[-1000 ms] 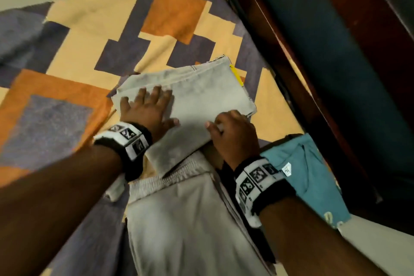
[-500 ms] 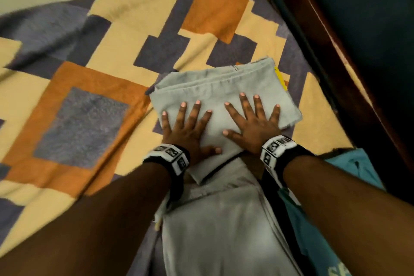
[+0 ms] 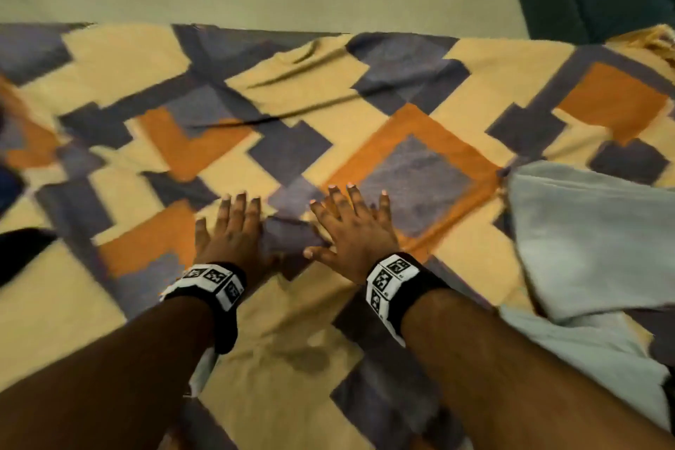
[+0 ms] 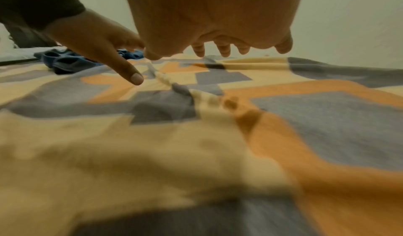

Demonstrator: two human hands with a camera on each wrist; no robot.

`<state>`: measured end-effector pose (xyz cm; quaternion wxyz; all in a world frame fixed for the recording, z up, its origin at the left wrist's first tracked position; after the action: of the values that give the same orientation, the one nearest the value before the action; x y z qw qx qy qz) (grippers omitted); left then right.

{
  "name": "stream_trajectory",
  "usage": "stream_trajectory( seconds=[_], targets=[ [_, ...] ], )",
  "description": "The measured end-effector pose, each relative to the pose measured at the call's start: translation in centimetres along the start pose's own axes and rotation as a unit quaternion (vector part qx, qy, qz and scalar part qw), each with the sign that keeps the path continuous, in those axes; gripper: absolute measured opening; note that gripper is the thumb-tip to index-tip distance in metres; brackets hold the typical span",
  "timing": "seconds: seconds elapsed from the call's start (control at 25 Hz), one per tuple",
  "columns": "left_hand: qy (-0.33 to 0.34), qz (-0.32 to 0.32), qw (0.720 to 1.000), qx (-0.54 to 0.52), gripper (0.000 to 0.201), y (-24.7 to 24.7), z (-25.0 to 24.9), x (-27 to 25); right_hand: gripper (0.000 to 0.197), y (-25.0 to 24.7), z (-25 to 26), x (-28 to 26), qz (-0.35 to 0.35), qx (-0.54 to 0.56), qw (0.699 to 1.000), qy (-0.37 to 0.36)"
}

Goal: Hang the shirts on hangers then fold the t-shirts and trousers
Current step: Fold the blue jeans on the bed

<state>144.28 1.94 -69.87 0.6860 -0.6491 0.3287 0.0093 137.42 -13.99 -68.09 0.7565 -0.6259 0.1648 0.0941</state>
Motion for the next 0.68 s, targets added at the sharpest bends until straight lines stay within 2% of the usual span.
stream_trajectory(
  seconds=[0.04,0.08,0.2,0.28,0.52,0.68],
  targets=[
    [-0.035,-0.008,0.999,0.002,0.104,-0.4,7.4,-1.6,0.078,0.0,6.8,2.6,0.008,0.002,0.999,-0.034],
    [-0.040,-0.020,0.999,0.013,0.104,-0.8,9.3,-1.7,0.077,-0.1,8.3,3.3,0.008,-0.001,0.999,-0.047],
    [-0.111,-0.024,0.994,0.000,0.103,-1.1,24.6,-5.1,0.075,-0.1,23.1,7.6,0.014,-0.017,0.991,-0.130],
    [-0.142,-0.017,0.990,-0.010,0.102,-0.4,32.8,-7.0,0.076,0.3,31.5,10.2,0.033,-0.021,0.986,-0.159],
    [-0.244,-0.015,0.962,-0.121,0.098,2.7,51.3,-10.1,0.080,3.7,50.2,16.4,0.059,-0.105,0.962,-0.245],
    [-0.239,0.020,0.956,-0.167,0.078,5.8,58.3,-10.3,0.084,5.1,58.1,19.1,0.087,-0.114,0.950,-0.276]
  ],
)
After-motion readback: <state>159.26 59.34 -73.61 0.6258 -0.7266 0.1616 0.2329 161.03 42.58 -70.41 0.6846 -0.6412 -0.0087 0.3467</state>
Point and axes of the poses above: each hand's wrist, its own x-axis towards the middle knuckle, its own y-axis out of the palm, z = x × y, the point moved 9 cm from there along x, towards the middle knuckle, and after that the axes turned 3 degrees about y, right-handed, at the moved point
